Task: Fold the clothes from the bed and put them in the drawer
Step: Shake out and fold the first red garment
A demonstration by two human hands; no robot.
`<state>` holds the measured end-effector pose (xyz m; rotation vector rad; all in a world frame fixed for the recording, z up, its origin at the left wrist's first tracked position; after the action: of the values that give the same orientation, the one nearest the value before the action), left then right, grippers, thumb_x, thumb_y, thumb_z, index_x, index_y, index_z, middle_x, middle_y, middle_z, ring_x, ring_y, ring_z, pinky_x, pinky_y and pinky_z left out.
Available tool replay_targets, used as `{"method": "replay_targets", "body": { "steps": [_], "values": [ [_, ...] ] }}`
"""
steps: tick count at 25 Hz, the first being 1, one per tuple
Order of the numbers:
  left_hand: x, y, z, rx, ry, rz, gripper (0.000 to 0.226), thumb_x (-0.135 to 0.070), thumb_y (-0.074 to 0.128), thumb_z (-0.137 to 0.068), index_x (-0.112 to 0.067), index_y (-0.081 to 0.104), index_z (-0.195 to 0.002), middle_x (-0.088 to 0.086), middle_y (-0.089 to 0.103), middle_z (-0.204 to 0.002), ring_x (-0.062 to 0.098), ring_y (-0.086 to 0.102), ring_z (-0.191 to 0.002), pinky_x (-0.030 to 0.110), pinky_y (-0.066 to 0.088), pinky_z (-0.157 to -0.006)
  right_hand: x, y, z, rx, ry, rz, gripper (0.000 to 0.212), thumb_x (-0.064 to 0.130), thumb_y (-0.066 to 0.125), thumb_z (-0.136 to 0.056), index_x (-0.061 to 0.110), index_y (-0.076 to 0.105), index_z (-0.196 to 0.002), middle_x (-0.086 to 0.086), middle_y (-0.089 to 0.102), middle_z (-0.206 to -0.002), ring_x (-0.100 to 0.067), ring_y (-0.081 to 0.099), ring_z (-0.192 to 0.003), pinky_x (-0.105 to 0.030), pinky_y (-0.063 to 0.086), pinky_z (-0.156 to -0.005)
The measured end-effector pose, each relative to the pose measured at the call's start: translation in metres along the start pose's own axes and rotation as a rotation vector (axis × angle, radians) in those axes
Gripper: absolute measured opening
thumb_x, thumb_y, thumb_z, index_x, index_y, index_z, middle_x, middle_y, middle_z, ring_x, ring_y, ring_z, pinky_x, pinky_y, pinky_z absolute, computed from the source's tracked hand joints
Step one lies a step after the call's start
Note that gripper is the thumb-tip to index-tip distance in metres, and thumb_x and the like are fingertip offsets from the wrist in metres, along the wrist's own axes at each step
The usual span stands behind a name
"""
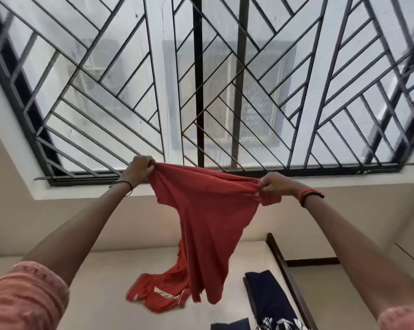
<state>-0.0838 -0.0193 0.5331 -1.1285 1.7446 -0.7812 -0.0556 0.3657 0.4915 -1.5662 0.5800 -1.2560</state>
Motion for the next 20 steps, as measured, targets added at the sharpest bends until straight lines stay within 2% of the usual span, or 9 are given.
{"method": "replay_targets", "body": {
  "steps": [3,6,8,10,12,14,16,18,20],
  "values": [
    [0.011,0.009,0.015,-0.022,-0.001,0.072,0.022,0.002,0.053,-0.083,0.004,0.069,-0.098,0.024,0.069,-0.098,0.033,0.064,-0.095,0.035,0.045,-0.083,0.008,-0.008,0.004,0.088,-0.033,-0.076,0.019,0.021,0.077,-0.077,0.023,0.068,-0.061,0.014,0.062,-0.054,0.005,0.053,-0.052,-0.009,0.04,-0.055],
    [0.03,0.012,0.024,-0.022,-0.072,0.13,0.02,-0.002,0.053,-0.084,0.003,0.068,-0.098,0.022,0.068,-0.093,0.032,0.063,-0.09,0.036,0.045,-0.079,0.01,-0.004,0.008,0.048,-0.087,-0.371,0.005,0.019,0.07,-0.084,0.021,0.074,-0.082,0.009,0.065,-0.08,-0.003,0.057,-0.075,-0.019,0.046,-0.073],
    [0.041,0.015,0.032,0.014,-0.112,0.152,0.019,-0.006,0.053,-0.086,0.001,0.066,-0.098,0.017,0.066,-0.088,0.027,0.06,-0.084,0.033,0.042,-0.075,0.015,0.004,0.012,0.046,-0.124,-0.496,0.032,0.014,0.067,-0.086,0.022,0.067,-0.117,0.007,0.067,-0.109,-0.006,0.062,-0.097,-0.021,0.048,-0.089],
    [0.048,0.019,0.04,0.057,-0.14,0.185,0.016,-0.008,0.048,-0.091,-0.001,0.063,-0.092,0.014,0.061,-0.081,0.024,0.054,-0.077,0.03,0.037,-0.069,0.019,0.018,0.011,0.094,-0.122,-0.48,0.053,0.014,0.068,-0.085,0.031,0.053,-0.133,0.012,0.066,-0.112,-0.004,0.062,-0.098,-0.019,0.05,-0.087],
    [0.055,0.03,0.052,0.121,-0.183,0.247,0.023,-0.009,0.039,-0.095,-0.008,0.053,-0.076,0.008,0.052,-0.073,0.02,0.045,-0.068,0.032,0.03,-0.063,0.024,0.033,0.009,0.142,-0.103,-0.438,0.037,0.017,0.069,-0.085,0.032,0.063,-0.119,0.017,0.067,-0.096,0.0,0.061,-0.086,-0.017,0.049,-0.078],
    [0.062,0.044,0.067,0.168,-0.27,0.402,0.034,-0.01,0.032,-0.097,-0.018,0.039,-0.065,0.001,0.039,-0.066,0.014,0.033,-0.062,0.033,0.023,-0.058,0.028,0.044,0.006,0.15,-0.091,-0.384,0.009,0.018,0.065,-0.088,0.018,0.067,-0.097,0.011,0.064,-0.085,-0.003,0.057,-0.079,-0.02,0.044,-0.074],
    [0.069,0.059,0.083,0.245,-0.336,0.568,0.035,-0.011,0.031,-0.097,-0.023,0.033,-0.064,-0.003,0.033,-0.065,0.011,0.027,-0.061,0.031,0.02,-0.056,0.027,0.059,0.0,0.141,-0.06,-0.323,0.009,0.012,0.057,-0.094,0.005,0.061,-0.097,-0.001,0.058,-0.086,-0.009,0.052,-0.079,-0.024,0.041,-0.074],
    [0.067,0.07,0.101,0.355,-0.329,0.692,0.025,-0.021,0.037,-0.093,-0.024,0.035,-0.068,-0.005,0.032,-0.067,0.009,0.027,-0.061,0.028,0.022,-0.055,0.031,0.074,-0.004,0.092,-0.043,-0.282,0.01,0.002,0.047,-0.096,0.004,0.057,-0.098,-0.004,0.054,-0.087,-0.009,0.048,-0.077,-0.021,0.039,-0.072],
    [0.071,0.075,0.116,0.488,-0.294,0.682,0.019,-0.037,0.051,-0.075,-0.021,0.041,-0.076,-0.006,0.038,-0.072,0.008,0.033,-0.063,0.025,0.027,-0.055,0.029,0.095,-0.01,0.03,0.011,-0.293,0.016,0.0,0.04,-0.098,0.005,0.054,-0.103,-0.004,0.053,-0.093,-0.01,0.048,-0.083,-0.023,0.039,-0.077]
  ]
}}
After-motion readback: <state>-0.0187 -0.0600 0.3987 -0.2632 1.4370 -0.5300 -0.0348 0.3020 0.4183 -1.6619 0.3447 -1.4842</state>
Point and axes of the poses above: each hand's wrist, its own z-axis away from the middle knuckle, its own y-axis out of the palm, x = y × z, the point moved 7 cm from there along -z, towards the middle knuckle
